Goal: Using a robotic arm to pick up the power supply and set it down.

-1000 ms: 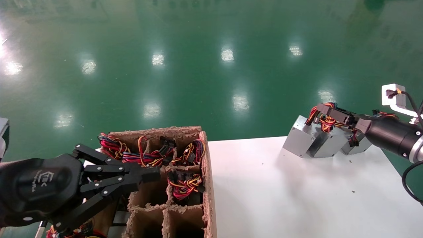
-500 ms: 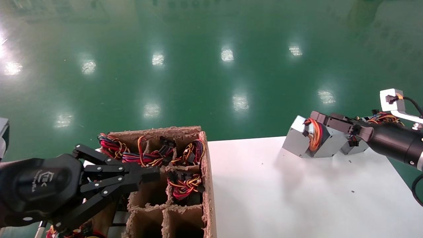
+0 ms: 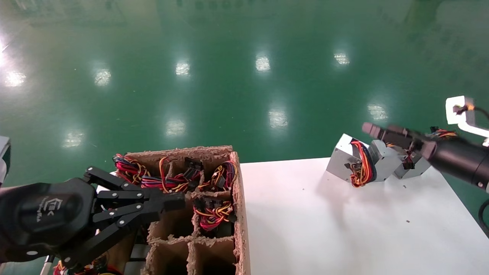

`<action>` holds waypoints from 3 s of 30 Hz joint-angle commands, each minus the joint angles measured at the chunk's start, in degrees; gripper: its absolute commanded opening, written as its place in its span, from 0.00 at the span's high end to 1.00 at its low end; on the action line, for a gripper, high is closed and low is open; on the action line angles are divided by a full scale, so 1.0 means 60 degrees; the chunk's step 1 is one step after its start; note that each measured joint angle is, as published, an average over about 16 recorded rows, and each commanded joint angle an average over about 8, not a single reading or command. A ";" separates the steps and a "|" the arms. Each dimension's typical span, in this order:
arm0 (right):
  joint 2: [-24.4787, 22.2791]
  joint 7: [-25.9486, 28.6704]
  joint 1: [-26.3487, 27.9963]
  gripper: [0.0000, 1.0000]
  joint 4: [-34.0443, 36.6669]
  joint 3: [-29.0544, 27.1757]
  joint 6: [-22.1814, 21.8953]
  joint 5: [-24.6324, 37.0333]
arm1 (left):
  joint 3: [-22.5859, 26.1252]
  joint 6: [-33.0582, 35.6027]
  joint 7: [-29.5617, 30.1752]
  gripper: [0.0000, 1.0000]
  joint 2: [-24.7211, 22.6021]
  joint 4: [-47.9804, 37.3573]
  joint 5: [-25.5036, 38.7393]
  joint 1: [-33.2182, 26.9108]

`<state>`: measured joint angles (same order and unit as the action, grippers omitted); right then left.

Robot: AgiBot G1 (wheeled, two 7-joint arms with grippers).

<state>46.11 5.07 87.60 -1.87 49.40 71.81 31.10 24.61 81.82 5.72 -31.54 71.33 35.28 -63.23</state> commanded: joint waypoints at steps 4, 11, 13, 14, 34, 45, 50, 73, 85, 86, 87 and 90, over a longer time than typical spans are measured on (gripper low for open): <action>-0.0129 -0.0465 -0.0037 0.00 -0.0283 -0.0252 0.0407 -0.0268 | 0.0000 0.0000 0.0000 1.00 0.0000 0.0000 0.0000 0.0000; -0.0300 -0.0339 -0.0450 0.00 -0.1396 -0.0772 0.0591 -0.0090 | 0.0000 0.0000 0.0000 1.00 0.0000 0.0000 0.0000 0.0000; -0.0358 -0.0292 -0.0594 0.00 -0.1788 -0.0949 0.0655 -0.0020 | 0.0000 0.0000 0.0000 1.00 0.0000 0.0000 0.0000 0.0000; -0.0387 -0.0267 -0.0667 0.00 -0.1987 -0.1040 0.0687 0.0016 | 0.0000 0.0000 0.0000 1.00 0.0000 0.0000 0.0000 0.0000; -0.0965 0.0213 -0.2120 0.00 -0.5930 -0.2830 0.1331 0.0719 | 0.0000 0.0000 0.0000 0.00 0.0000 0.0000 0.0000 0.0000; -0.1282 0.0476 -0.2917 0.00 -0.8093 -0.3812 0.1684 0.1104 | 0.0000 0.0000 0.0000 0.00 0.0000 0.0000 0.0000 0.0000; -0.1426 0.0596 -0.3279 0.00 -0.9077 -0.4259 0.1845 0.1280 | 0.0001 0.0000 0.0000 0.00 0.0000 0.0000 0.0000 0.0000; -0.1904 0.0981 -0.4475 0.00 -1.2321 -0.5736 0.2388 0.1859 | 0.0000 -0.0002 0.0000 0.00 0.0001 -0.0003 -0.0001 0.0002; -0.1870 0.0961 -0.4390 0.00 -1.2081 -0.5629 0.2342 0.1831 | 0.0000 -0.0002 0.0000 0.00 0.0001 -0.0003 -0.0001 0.0002; -0.1869 0.0960 -0.4386 0.00 -1.2069 -0.5623 0.2339 0.1828 | 0.0000 -0.0002 0.0000 0.00 0.0001 -0.0003 -0.0001 0.0002; -0.1867 0.0959 -0.4383 0.00 -1.2058 -0.5618 0.2336 0.1825 | 0.0000 -0.0002 0.0000 0.00 0.0001 -0.0003 -0.0001 0.0002; -0.1864 0.0958 -0.4376 0.00 -1.2038 -0.5608 0.2332 0.1821 | 0.0000 -0.0002 0.0000 0.00 0.0001 -0.0003 -0.0001 0.0002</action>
<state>34.90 10.83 61.29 -74.25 15.68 85.84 42.07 24.60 81.81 5.72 -31.54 71.31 35.27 -63.22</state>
